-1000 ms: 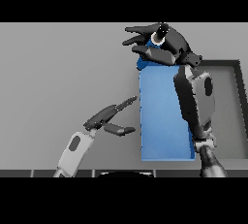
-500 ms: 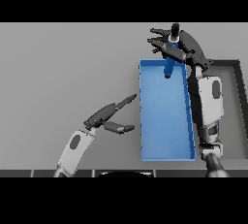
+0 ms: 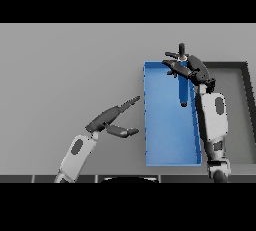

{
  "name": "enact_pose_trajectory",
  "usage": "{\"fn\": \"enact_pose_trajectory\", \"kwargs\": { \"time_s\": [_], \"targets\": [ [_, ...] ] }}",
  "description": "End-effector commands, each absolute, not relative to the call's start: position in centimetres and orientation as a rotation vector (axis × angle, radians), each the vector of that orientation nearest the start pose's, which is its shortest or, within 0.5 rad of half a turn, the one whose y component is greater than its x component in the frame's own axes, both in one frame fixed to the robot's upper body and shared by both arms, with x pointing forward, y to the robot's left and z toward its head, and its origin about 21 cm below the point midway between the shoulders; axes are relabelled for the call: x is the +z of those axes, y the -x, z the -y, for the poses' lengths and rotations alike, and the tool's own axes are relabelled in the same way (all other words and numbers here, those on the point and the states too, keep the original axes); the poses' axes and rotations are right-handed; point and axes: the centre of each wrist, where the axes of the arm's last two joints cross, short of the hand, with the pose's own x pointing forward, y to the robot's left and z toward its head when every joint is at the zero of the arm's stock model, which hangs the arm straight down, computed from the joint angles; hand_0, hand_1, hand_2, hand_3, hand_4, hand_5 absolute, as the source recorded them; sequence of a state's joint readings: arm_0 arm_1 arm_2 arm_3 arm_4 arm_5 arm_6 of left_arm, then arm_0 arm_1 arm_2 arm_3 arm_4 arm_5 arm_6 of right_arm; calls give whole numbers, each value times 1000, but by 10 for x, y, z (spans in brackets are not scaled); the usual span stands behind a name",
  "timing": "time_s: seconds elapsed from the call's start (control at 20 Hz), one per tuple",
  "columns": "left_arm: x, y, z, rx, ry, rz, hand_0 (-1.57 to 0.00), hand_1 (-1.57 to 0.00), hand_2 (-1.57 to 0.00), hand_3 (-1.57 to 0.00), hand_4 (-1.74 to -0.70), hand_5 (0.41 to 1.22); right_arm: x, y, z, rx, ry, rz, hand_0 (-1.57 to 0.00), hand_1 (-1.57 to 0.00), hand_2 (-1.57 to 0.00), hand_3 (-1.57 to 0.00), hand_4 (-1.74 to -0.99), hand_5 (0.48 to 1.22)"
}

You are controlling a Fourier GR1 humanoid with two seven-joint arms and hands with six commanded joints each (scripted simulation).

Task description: Pick up the blue pipe and place it into the blue bin.

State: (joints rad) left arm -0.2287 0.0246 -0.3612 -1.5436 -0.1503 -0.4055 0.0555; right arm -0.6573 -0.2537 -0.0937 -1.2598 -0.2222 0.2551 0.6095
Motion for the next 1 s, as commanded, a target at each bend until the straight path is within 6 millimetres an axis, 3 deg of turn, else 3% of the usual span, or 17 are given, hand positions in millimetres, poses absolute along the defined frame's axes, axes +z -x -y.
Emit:
{"fn": "enact_pose_trajectory", "kwargs": {
  "time_s": [0.0, 0.05, 0.15, 0.25, 0.3, 0.35, 0.45, 0.6, 0.75, 0.95],
  "targets": [
    [41, -275, -123, -885, 426, 1562, 1, 1, 1, 1, -923, 476, 133, -389, 243, 362, -128, 1233, -1571, -1571, -1571, -1571, -1497, 1221],
    [39, -274, -124, -882, 427, 1563, 1, 1, 1, 1, -923, 478, 125, -389, 246, 367, -122, 1196, -1571, -1571, -1571, -1257, -1546, 1221],
    [40, -273, -122, -886, 431, 1572, 1, 1, 1, 1, -922, 481, 108, -390, 243, 347, -124, 1127, -1571, -1571, -1571, -804, -1616, 1221],
    [42, -273, -122, -888, 435, 1579, 1, 1, 1, 1, -919, 486, 96, -392, 247, 330, -105, 1058, -1571, -1571, -1571, -514, -1661, 1221],
    [43, -275, -120, -890, 431, 1573, 1, 1, 1, 1, -918, 489, 90, -395, 245, 310, -108, 1018, -1571, -1571, -1571, -411, -1677, 1171],
    [45, -278, -119, -888, 423, 1568, 1, 1, 1, 1, -920, 491, 87, -397, 243, 291, -105, 987, -1571, -1571, -1518, -455, -1626, 1161],
    [41, -274, -123, -882, 430, 1579, 1, 1, 1, 1, -921, 493, 86, -401, 243, 260, -91, 933, -1084, -1025, -987, -291, -1469, 1148],
    [42, -279, -122, -877, 420, 1557, 1, 1, 1, 1, -925, 494, 93, -396, 242, 333, -51, 916, -554, -525, -505, -148, -1339, 1108],
    [41, -275, -124, -874, 430, 1572, 1, 1, 1, 1, -926, 494, 106, -389, 235, 581, 52, 925, -283, -268, -258, -75, -1250, 962],
    [39, -276, -121, -877, 432, 1570, 1, 1, 1, 1, -929, 496, 107, -387, 232, 721, 93, 887, -115, -109, -105, -30, -1190, 809]
  ]
}}
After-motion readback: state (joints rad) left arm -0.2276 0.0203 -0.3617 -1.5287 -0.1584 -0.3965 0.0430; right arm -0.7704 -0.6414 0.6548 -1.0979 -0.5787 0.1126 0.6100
